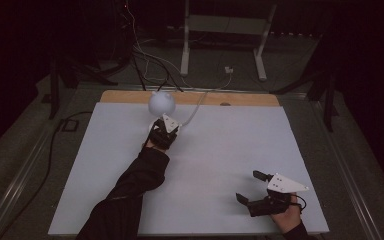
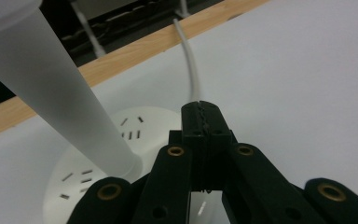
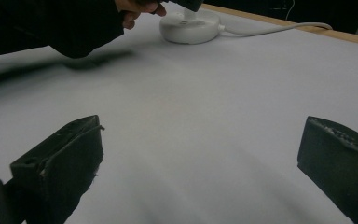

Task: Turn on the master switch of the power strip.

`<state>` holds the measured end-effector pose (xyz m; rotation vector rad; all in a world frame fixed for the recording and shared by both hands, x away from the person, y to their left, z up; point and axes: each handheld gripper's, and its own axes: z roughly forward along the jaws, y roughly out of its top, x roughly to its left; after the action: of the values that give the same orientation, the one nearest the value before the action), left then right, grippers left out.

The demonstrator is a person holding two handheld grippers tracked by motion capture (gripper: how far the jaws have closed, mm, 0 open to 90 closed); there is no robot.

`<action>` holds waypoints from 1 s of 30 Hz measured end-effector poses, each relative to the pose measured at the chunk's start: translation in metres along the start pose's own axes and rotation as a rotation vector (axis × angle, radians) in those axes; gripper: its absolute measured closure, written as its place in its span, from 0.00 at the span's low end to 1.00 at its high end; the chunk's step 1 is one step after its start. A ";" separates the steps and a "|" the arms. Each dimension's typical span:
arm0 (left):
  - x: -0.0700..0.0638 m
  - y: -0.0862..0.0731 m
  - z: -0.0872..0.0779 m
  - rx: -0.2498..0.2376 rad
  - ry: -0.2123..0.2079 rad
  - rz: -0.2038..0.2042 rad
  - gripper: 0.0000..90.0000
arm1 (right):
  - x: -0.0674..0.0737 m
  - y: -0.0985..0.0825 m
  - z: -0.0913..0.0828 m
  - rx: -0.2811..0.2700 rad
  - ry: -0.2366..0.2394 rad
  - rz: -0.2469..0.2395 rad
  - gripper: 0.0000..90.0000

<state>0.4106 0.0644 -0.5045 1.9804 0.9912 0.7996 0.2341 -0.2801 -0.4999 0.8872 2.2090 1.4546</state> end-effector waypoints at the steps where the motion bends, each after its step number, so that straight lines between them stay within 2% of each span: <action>1: -0.001 -0.001 0.001 0.003 0.009 0.006 1.00 | 0.000 0.000 0.000 0.000 0.000 0.001 0.00; 6: -0.005 -0.004 0.009 0.034 0.061 0.043 1.00 | 0.000 0.000 -0.001 -0.003 0.000 0.000 0.00; 7: -0.005 -0.004 0.010 0.040 0.058 0.038 1.00 | 0.000 0.000 -0.001 -0.004 -0.001 -0.001 0.00; 8: -0.005 -0.005 0.011 0.048 0.072 0.040 1.00 | 0.000 0.000 -0.001 -0.004 -0.001 -0.001 0.00; 11: -0.006 -0.006 0.014 0.057 0.077 0.054 1.00 | 0.000 0.000 -0.001 -0.003 0.000 -0.002 0.00; 17: -0.005 -0.008 0.017 0.052 0.077 0.056 1.00 | 0.000 0.000 -0.001 -0.001 0.000 0.002 0.00; 18: -0.005 -0.008 0.018 0.055 0.087 0.068 1.00 | 0.000 0.000 -0.001 -0.001 0.000 0.002 0.00; 30: -0.003 -0.007 0.018 0.063 0.077 0.064 1.00 | 0.000 0.000 0.000 0.003 0.000 -0.003 0.00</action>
<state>0.4210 0.0586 -0.5203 2.0574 1.0134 0.8955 0.2338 -0.2802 -0.4998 0.8843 2.2124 1.4502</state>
